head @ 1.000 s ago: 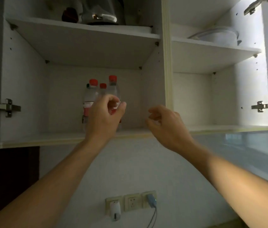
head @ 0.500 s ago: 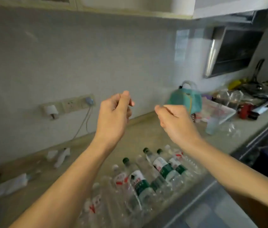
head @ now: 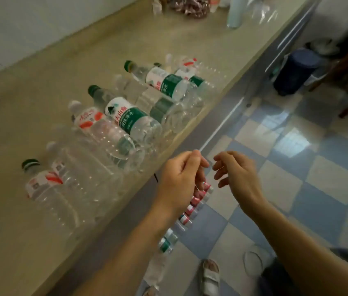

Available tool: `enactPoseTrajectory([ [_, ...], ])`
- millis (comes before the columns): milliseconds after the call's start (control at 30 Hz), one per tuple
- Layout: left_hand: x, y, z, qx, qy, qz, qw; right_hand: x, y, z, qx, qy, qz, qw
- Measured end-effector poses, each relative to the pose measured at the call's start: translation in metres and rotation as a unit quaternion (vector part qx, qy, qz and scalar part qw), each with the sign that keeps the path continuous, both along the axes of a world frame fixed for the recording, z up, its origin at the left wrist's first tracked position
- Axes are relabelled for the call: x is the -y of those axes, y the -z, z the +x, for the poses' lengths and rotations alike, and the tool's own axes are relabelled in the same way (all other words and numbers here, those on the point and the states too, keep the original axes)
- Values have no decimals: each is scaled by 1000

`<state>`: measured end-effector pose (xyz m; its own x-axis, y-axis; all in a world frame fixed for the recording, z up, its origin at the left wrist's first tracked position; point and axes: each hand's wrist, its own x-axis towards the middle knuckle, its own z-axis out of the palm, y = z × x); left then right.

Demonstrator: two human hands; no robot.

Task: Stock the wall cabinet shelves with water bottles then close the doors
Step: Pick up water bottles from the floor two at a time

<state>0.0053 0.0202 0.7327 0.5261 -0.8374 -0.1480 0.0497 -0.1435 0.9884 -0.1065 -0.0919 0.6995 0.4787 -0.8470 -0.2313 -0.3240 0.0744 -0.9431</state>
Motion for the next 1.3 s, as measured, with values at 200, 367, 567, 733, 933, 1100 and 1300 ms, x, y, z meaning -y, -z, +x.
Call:
enactPoseTrajectory([
  [200,-45,168,-25,-44,-2,143,989,-29,171,-36,-85,23,102,991],
  [367,-83,330,-32,-97,-70,274,954,-42,316,-48,-154,-50,140,977],
  [567,-127,510,-33,-108,-140,371,912,-71,472,-52,-206,-139,153,956],
  [733,-164,630,-25,-100,-160,425,885,-108,586,-33,-217,-221,133,941],
  [933,-186,733,-7,-104,-204,455,860,-140,693,15,-225,-300,72,924],
  [1100,-184,783,8,-145,-256,425,856,-160,748,42,-269,-349,-25,897],
  [1300,-186,805,10,-194,-270,425,842,-178,760,31,-320,-344,-92,878],
])
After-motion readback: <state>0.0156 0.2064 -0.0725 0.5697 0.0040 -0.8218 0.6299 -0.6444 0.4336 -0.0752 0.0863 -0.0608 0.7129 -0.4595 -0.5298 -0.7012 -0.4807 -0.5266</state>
